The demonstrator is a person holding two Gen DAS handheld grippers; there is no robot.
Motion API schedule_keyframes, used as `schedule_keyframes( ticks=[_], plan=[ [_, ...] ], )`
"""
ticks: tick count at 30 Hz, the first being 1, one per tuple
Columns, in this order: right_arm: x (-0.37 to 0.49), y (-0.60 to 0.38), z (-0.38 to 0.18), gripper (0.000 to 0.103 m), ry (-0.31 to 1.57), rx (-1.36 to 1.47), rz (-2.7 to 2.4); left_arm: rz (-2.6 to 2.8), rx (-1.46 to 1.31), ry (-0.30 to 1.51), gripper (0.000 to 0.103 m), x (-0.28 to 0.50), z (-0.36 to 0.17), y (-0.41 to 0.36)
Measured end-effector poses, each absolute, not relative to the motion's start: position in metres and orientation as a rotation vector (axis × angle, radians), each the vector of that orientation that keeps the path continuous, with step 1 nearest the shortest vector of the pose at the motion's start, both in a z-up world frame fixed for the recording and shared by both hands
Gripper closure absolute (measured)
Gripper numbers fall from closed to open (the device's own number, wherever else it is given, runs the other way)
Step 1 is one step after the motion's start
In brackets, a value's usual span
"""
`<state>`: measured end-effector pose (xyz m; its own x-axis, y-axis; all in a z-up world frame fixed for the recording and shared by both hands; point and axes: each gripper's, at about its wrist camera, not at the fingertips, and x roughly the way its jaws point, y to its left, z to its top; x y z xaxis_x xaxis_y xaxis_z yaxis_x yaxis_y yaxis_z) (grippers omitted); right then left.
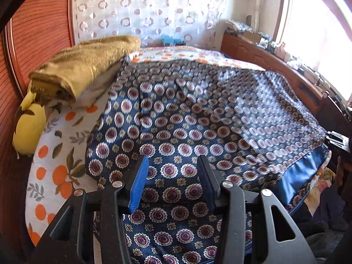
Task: Fold small clothes
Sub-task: 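Open the left tool and withdraw it from the shirt, then grasp the folded shirt edge with the right tool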
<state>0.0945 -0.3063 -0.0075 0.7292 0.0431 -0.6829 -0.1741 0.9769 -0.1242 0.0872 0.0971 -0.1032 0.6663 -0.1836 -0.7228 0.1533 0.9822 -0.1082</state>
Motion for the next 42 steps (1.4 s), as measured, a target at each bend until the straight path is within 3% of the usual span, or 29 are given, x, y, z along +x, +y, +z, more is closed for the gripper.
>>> schedule_keyframes(
  ticks=[3,5,8,18,24,29,31,42],
  plan=[
    [0.099,-0.305,-0.010,0.072,0.714,-0.187,0.045,-0.186,-0.046,0.835,0.056,0.087,-0.108,0.098],
    [0.096,-0.308,-0.009,0.094,0.696,-0.159,0.038,-0.188,-0.042,0.831,0.056,0.086,-0.110,0.098],
    [0.083,-0.307,0.004,0.098,0.656,-0.177,0.038,-0.189,-0.035,0.832,0.056,0.084,-0.110,0.096],
    [0.032,-0.290,0.044,0.098,0.575,-0.372,-0.067,-0.191,-0.030,0.824,0.056,0.083,-0.112,0.101],
    [0.036,-0.315,0.028,0.098,0.631,-0.225,-0.070,-0.190,-0.033,0.821,0.056,0.081,-0.112,0.099],
    [0.056,-0.320,0.026,0.098,0.668,-0.198,0.007,-0.189,-0.031,0.816,0.056,0.080,-0.112,0.097],
    [0.072,-0.322,0.021,0.090,0.668,-0.194,0.016,-0.186,-0.028,0.811,0.056,0.079,-0.112,0.097],
    [0.156,-0.339,0.012,0.089,0.801,-0.107,0.094,-0.186,-0.027,0.806,0.056,0.077,-0.112,0.096]
  ],
)
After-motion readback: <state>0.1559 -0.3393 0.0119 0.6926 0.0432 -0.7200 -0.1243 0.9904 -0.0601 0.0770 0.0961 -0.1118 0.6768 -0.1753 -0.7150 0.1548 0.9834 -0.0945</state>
